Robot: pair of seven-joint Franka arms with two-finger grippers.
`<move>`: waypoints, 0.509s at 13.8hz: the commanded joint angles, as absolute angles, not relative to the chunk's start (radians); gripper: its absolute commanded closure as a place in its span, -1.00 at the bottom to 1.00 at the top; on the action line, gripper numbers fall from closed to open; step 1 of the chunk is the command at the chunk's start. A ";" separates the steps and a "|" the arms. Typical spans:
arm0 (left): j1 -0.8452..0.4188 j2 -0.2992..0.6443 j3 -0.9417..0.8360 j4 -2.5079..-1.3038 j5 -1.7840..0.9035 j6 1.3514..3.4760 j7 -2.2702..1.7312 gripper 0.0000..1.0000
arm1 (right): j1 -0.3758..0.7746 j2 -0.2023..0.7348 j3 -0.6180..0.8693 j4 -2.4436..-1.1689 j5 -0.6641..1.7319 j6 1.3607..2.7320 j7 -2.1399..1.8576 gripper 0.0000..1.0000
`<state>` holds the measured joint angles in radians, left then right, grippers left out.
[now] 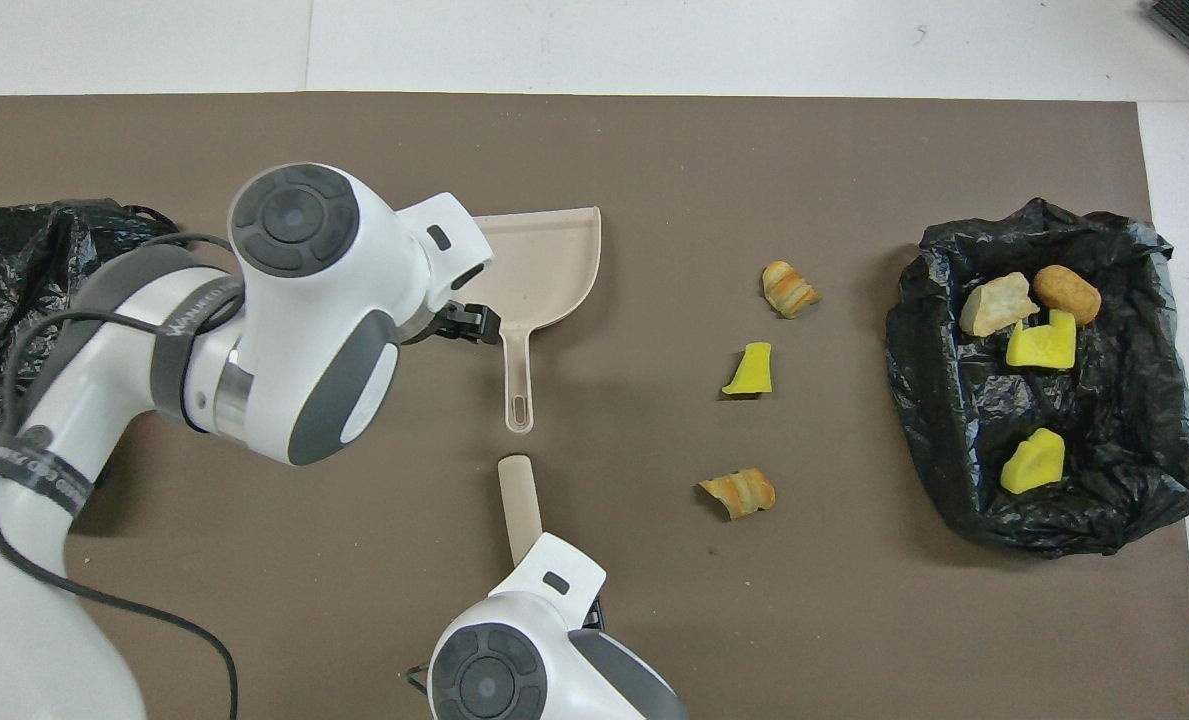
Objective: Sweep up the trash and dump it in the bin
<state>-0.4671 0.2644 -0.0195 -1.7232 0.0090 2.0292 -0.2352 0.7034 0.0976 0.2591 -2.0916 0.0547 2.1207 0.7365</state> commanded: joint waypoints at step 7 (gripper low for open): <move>-0.620 0.313 -0.002 -1.871 0.018 2.220 -0.448 -0.94 | 0.727 0.075 0.256 -2.214 0.109 2.247 0.710 -0.61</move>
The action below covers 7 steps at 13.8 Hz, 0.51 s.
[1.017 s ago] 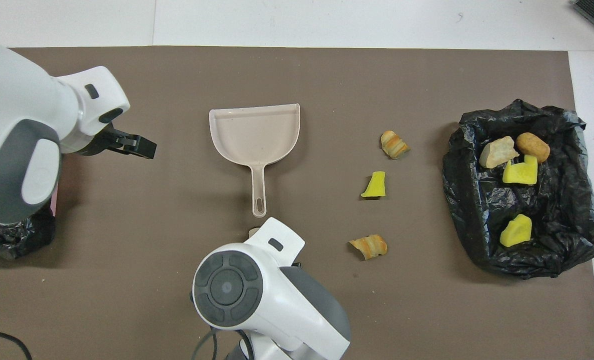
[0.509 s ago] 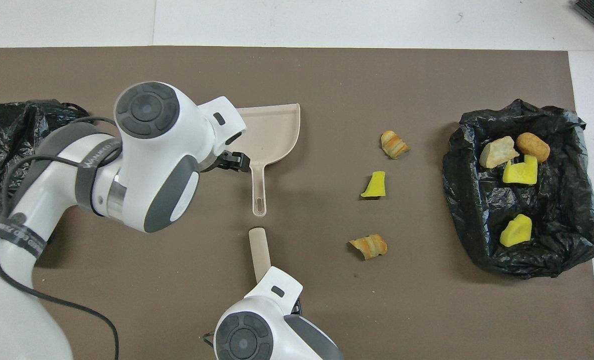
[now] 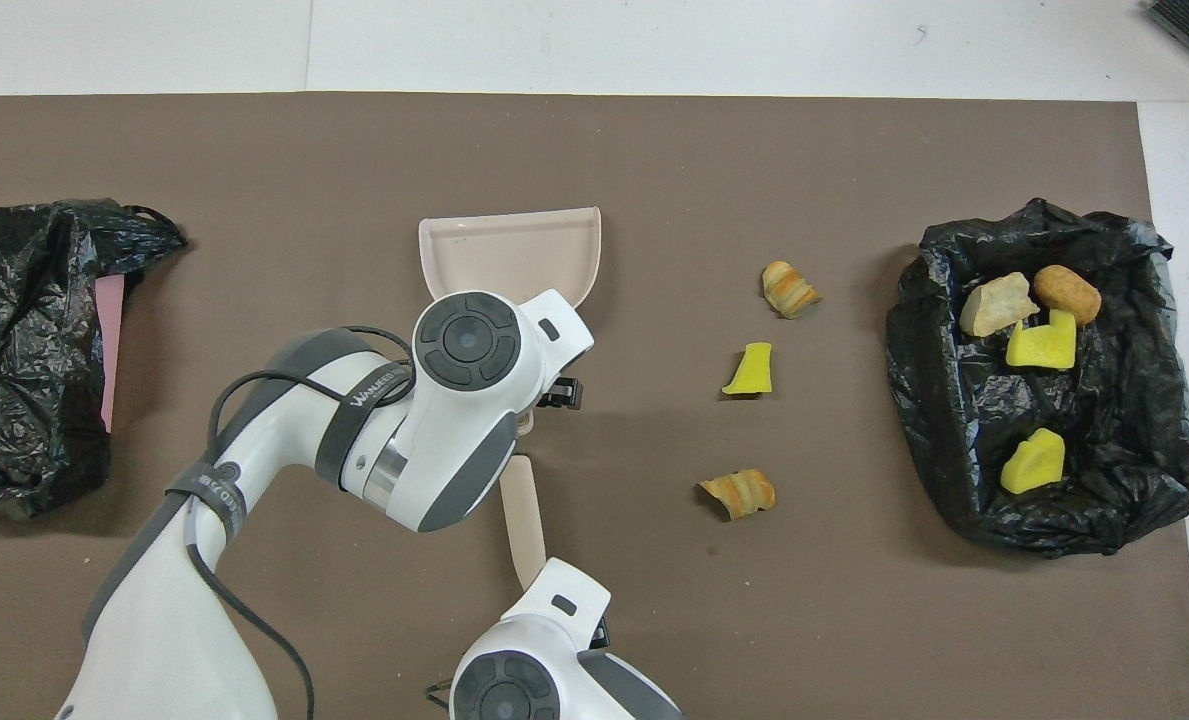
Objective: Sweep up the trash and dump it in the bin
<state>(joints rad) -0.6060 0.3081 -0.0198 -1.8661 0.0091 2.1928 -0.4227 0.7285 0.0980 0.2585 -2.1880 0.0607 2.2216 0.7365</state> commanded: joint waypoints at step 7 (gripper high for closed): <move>-0.589 0.322 0.008 -1.838 0.049 2.229 -0.402 1.00 | 0.733 0.074 0.256 -2.207 0.115 2.241 0.765 1.00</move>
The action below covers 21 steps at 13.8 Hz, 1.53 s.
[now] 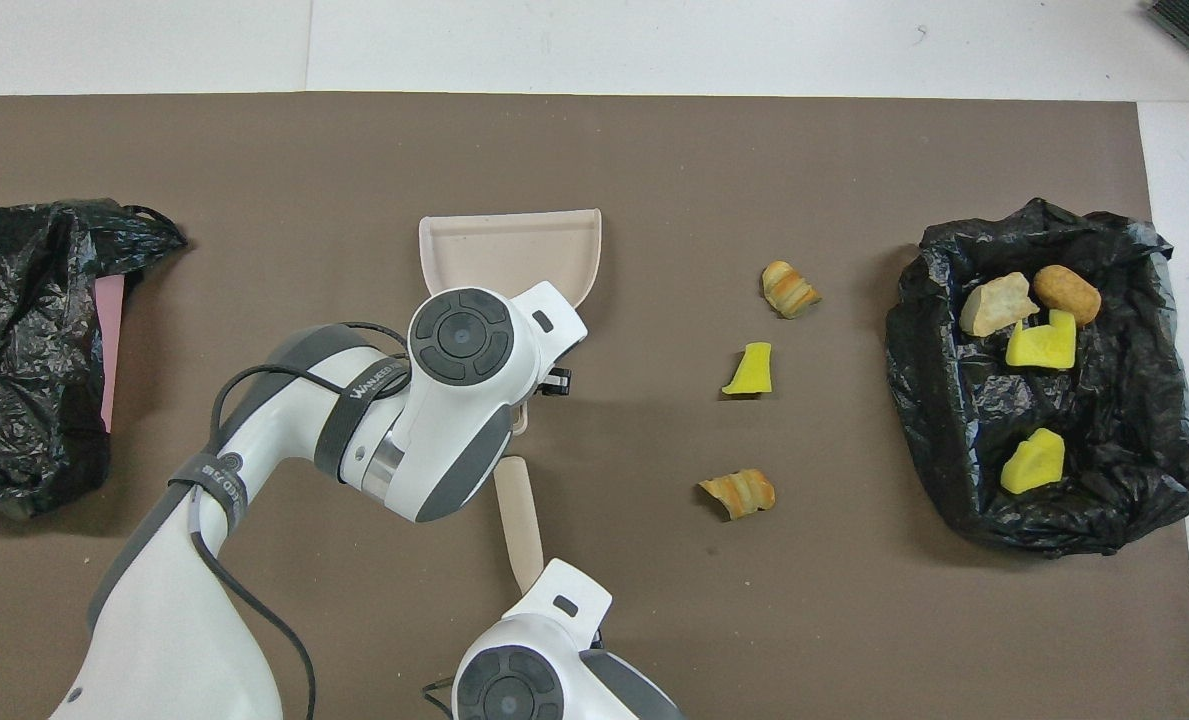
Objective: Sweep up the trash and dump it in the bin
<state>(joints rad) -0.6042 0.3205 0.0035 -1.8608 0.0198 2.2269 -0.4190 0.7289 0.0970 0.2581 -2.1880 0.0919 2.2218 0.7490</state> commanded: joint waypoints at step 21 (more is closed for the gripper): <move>-0.209 0.091 0.011 -1.874 0.077 1.919 1.264 1.00 | 0.388 -0.287 0.255 -2.480 0.117 1.911 1.074 1.00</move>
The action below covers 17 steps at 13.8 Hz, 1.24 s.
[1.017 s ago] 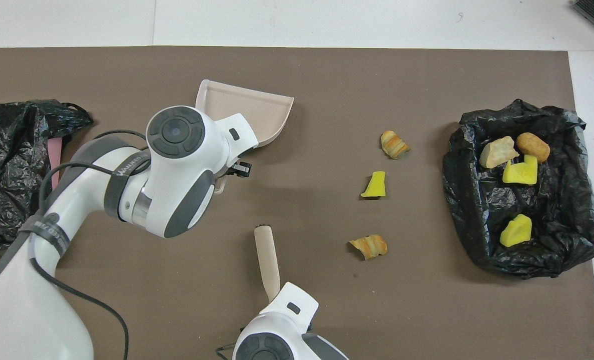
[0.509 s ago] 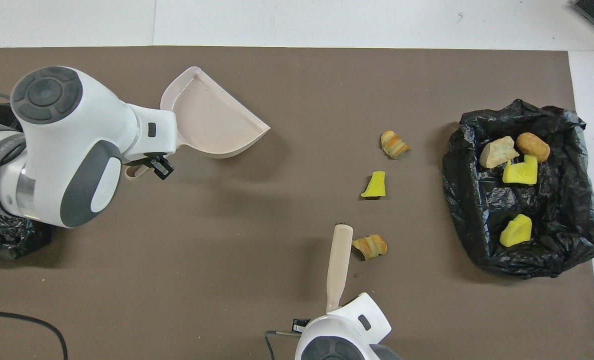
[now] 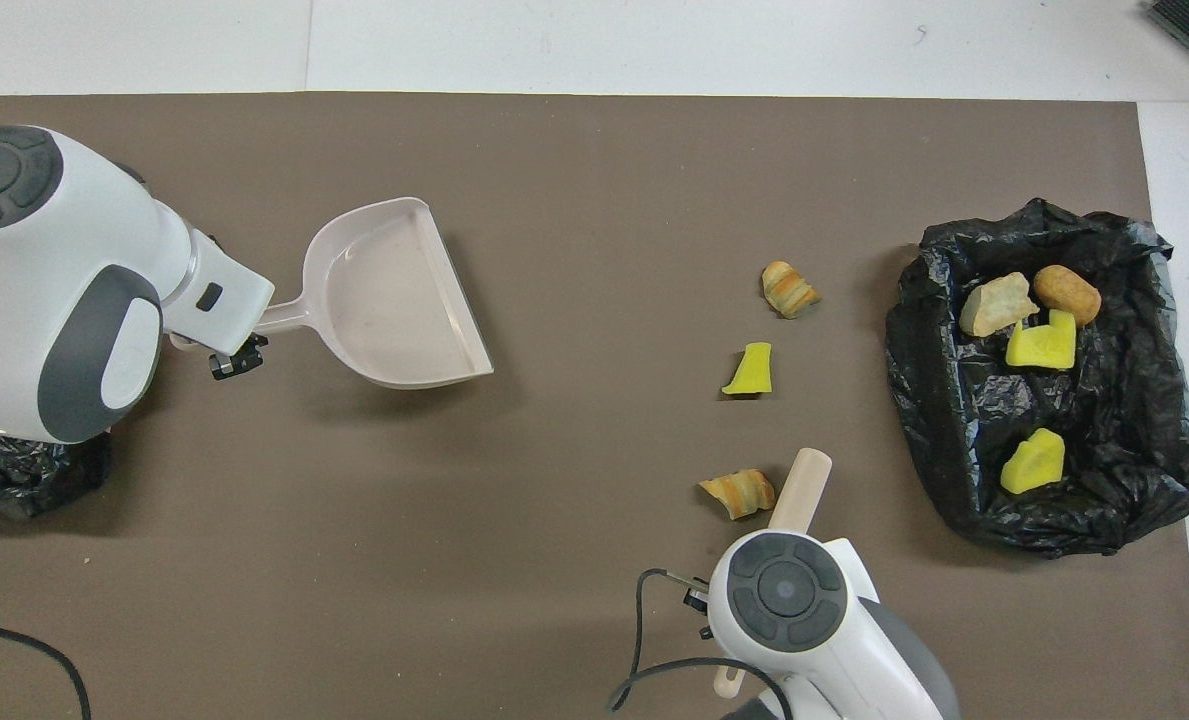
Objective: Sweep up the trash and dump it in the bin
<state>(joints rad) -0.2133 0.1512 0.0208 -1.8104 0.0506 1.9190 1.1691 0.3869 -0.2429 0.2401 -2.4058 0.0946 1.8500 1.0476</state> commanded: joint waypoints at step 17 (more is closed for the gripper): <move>-0.457 0.006 0.002 -2.220 0.078 2.229 1.201 1.00 | 0.385 0.257 0.255 -2.037 0.124 2.207 1.072 1.00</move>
